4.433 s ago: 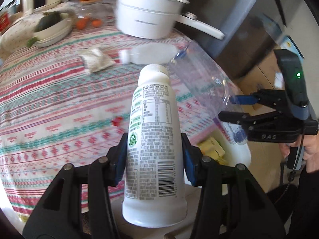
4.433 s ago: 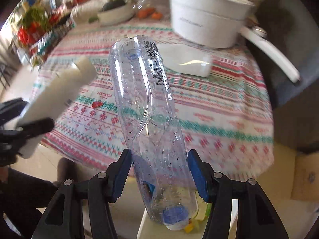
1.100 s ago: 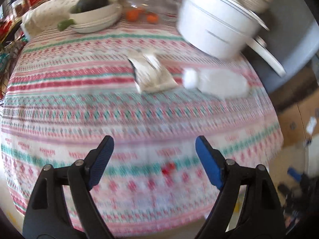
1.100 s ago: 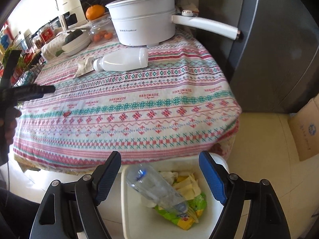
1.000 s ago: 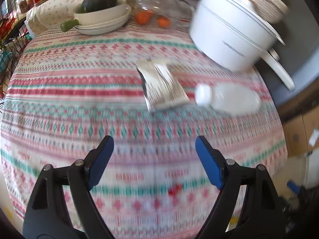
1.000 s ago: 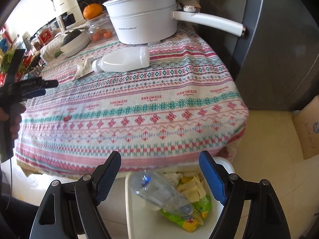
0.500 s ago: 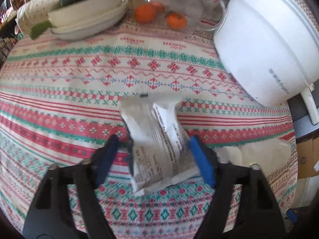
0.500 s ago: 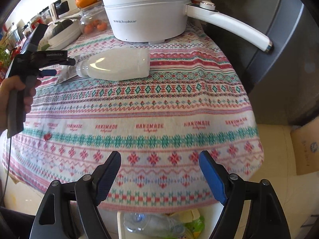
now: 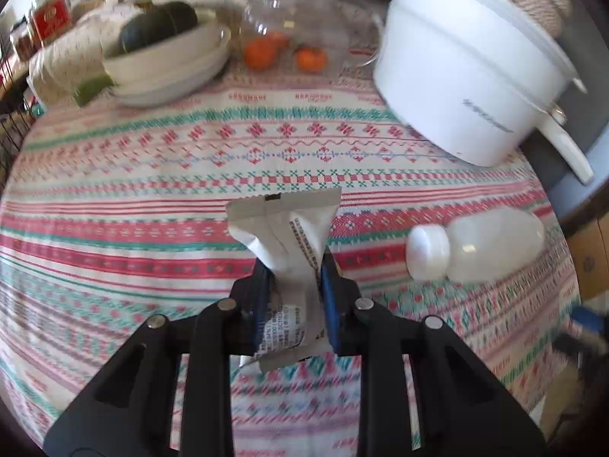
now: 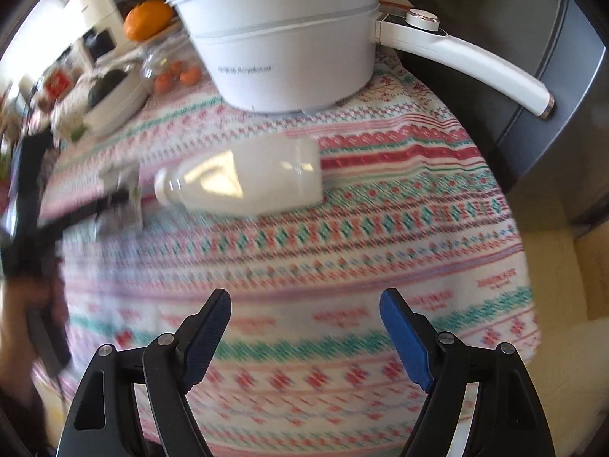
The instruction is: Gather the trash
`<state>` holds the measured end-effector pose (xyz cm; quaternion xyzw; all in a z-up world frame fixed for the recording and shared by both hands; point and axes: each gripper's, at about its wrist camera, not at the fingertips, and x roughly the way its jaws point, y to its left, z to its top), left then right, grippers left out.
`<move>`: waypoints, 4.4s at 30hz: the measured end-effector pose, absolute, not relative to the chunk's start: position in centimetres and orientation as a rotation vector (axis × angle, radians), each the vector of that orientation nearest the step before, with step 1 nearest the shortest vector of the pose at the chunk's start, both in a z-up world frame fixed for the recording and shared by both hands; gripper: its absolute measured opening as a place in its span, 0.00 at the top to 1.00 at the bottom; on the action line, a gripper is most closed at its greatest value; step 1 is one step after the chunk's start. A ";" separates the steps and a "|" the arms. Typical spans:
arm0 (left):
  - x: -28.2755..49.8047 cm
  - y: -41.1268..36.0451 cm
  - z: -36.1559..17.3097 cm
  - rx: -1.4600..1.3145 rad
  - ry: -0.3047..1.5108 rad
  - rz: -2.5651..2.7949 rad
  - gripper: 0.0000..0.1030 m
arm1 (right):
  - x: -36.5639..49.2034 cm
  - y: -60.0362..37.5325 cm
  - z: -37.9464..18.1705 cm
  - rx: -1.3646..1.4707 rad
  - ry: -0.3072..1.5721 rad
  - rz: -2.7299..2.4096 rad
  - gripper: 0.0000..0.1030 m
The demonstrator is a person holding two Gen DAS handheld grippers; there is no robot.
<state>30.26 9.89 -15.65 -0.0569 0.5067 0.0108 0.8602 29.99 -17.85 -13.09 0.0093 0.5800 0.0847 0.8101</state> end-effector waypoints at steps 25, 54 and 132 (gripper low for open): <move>27.8 13.8 -13.4 -0.155 1.054 -0.065 0.74 | 41.0 -12.9 -19.3 0.703 1.242 -0.304 0.19; 16.9 2.6 -6.9 0.005 0.997 -0.174 0.74 | 23.6 -23.1 -10.4 0.335 1.220 0.197 0.72; 4.7 -13.0 -11.7 0.274 1.079 -0.489 0.15 | 8.2 -35.0 -11.3 0.059 1.243 0.085 0.27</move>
